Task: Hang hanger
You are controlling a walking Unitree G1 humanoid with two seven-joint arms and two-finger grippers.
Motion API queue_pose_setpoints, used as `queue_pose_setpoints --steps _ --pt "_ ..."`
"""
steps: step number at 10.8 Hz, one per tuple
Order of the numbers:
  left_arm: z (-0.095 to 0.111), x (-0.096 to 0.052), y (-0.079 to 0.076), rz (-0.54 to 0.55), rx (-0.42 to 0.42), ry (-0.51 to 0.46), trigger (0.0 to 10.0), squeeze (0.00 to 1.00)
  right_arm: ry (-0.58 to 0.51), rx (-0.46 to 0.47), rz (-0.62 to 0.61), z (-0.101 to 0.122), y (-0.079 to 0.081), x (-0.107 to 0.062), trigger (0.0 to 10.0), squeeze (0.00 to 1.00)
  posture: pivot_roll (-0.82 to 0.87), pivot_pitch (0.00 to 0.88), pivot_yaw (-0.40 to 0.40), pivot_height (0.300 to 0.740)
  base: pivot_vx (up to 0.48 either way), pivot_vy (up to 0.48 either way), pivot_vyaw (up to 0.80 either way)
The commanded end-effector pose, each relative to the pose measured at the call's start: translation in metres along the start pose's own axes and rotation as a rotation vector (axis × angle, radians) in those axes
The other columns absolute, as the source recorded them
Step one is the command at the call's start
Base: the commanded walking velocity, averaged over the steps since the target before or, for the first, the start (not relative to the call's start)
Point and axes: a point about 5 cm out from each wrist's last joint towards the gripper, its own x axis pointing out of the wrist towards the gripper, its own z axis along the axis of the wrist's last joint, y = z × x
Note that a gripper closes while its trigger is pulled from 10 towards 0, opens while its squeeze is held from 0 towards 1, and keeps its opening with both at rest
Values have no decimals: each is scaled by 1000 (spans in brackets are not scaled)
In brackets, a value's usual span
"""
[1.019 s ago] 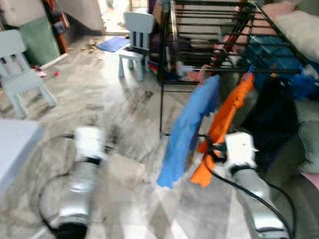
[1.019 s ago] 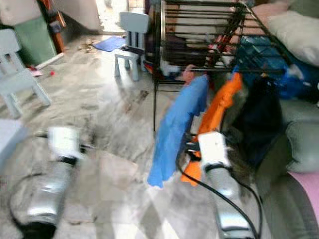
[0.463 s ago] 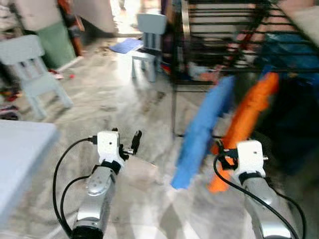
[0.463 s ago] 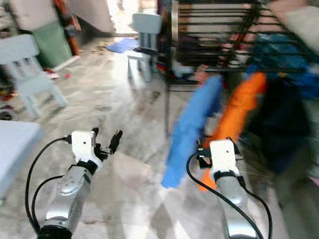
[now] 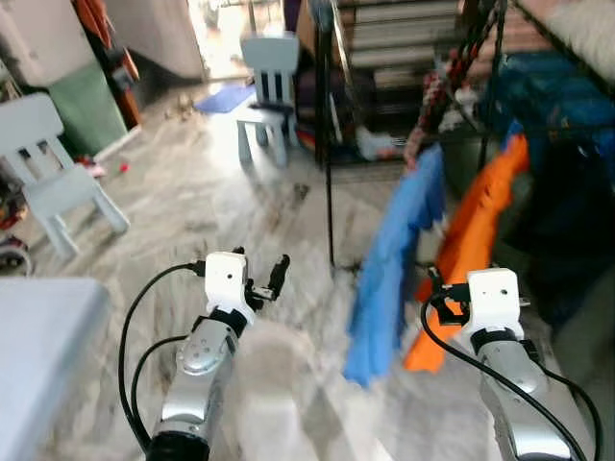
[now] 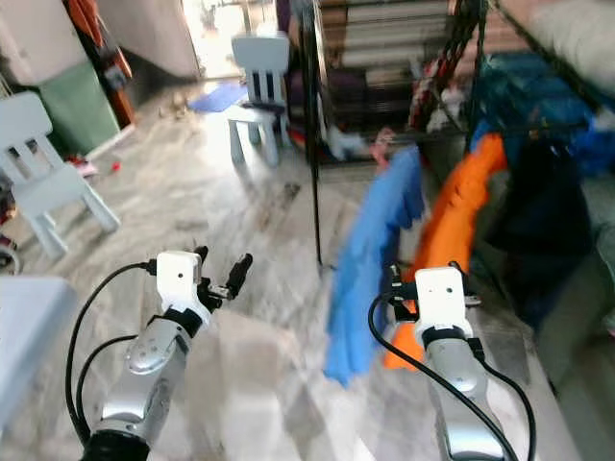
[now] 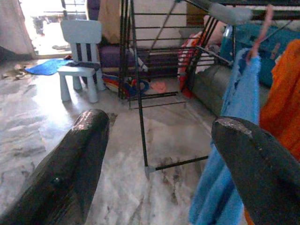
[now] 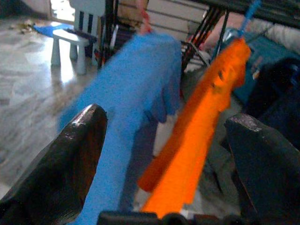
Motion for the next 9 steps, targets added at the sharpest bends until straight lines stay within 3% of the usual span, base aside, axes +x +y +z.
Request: queue_pose_setpoints --steps 1,3,4,5,7,9 --pt "-2 -3 6 20 0 12 10000 0 -16 13 15 5 7 1 10000 0 -134 16 62 740 292 382 0" --pt "-3 -2 -1 -6 17 17 10000 0 -12 11 11 4 6 0 10000 0 -137 18 65 740 291 382 0" --pt "-2 -1 -5 -29 55 11 10000 0 -9 11 4 4 7 0 10000 0 -137 19 66 740 469 0 0" --pt "-3 -2 -8 -43 37 14 10000 0 -8 4 -6 4 6 0 10000 0 -133 23 64 740 480 0 0" --pt "-5 -3 -10 -44 28 32 10000 0 -4 3 -5 4 6 0 10000 0 -132 29 59 740 480 0 -800" --pt "-9 -4 -15 -54 114 66 10000 0 -3 -1 1 4 6 1 10000 0 -134 35 56 740 461 0 0"
